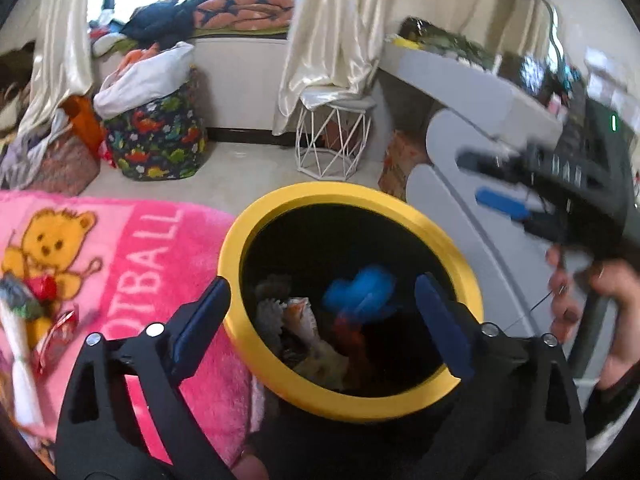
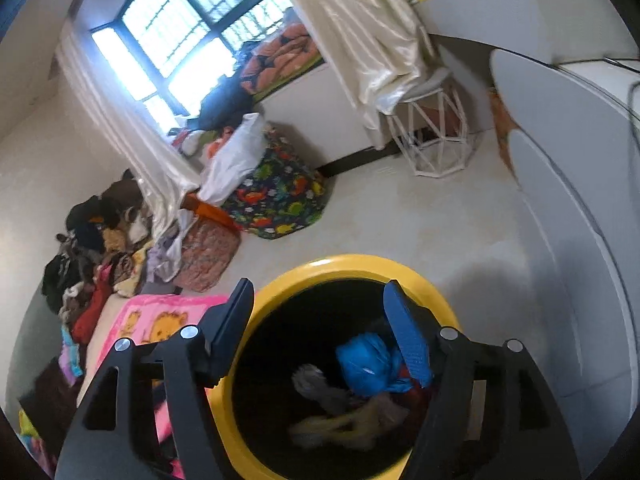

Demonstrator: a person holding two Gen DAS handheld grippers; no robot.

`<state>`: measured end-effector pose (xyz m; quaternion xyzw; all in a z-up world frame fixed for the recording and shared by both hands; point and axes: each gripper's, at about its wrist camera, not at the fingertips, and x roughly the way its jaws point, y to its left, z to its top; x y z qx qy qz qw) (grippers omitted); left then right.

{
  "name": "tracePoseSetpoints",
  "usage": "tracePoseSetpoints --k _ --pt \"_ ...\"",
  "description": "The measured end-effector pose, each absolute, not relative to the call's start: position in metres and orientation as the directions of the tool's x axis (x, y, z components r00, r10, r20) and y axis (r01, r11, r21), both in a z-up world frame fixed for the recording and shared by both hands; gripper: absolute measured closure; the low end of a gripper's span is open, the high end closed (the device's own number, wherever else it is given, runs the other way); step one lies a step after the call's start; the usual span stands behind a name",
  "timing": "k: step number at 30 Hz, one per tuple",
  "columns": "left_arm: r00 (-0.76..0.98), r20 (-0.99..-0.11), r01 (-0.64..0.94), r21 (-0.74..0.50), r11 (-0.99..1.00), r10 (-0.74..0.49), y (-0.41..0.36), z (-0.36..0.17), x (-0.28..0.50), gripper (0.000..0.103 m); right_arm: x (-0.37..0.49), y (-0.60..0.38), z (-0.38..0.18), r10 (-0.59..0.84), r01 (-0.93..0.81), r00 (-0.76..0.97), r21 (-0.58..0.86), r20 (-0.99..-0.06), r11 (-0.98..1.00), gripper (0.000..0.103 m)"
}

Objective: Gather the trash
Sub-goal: 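Move both tools back over the trash on the blanket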

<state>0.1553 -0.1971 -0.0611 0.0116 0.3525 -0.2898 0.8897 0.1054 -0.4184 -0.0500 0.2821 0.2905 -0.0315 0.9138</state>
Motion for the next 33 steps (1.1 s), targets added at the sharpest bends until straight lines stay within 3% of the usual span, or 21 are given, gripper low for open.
tracePoseSetpoints --k 2,5,12,22,33 --pt "0.624 -0.621 0.500 -0.152 0.853 -0.476 -0.193 -0.058 0.148 0.010 0.097 -0.415 -0.052 0.053 0.244 0.830 0.448 -0.555 0.860 0.025" --pt "0.638 -0.620 0.476 -0.149 0.867 -0.457 -0.187 -0.059 0.142 0.010 0.094 -0.407 -0.057 0.019 0.254 0.815 0.386 -0.579 0.887 0.024" --pt "0.655 -0.618 0.452 -0.139 0.881 -0.434 -0.170 -0.056 0.133 0.010 0.092 -0.396 -0.056 0.037 0.224 0.821 0.382 -0.569 0.896 0.018" --pt "0.682 -0.607 0.381 -0.183 0.906 -0.409 -0.134 -0.040 0.126 0.010 0.087 -0.363 -0.042 0.069 0.175 0.829 0.376 -0.555 0.910 0.018" --pt "0.761 -0.552 0.298 -0.170 0.939 -0.341 -0.084 -0.020 0.110 0.010 0.083 -0.294 -0.019 0.193 0.002 0.832 0.350 -0.521 0.937 0.017"
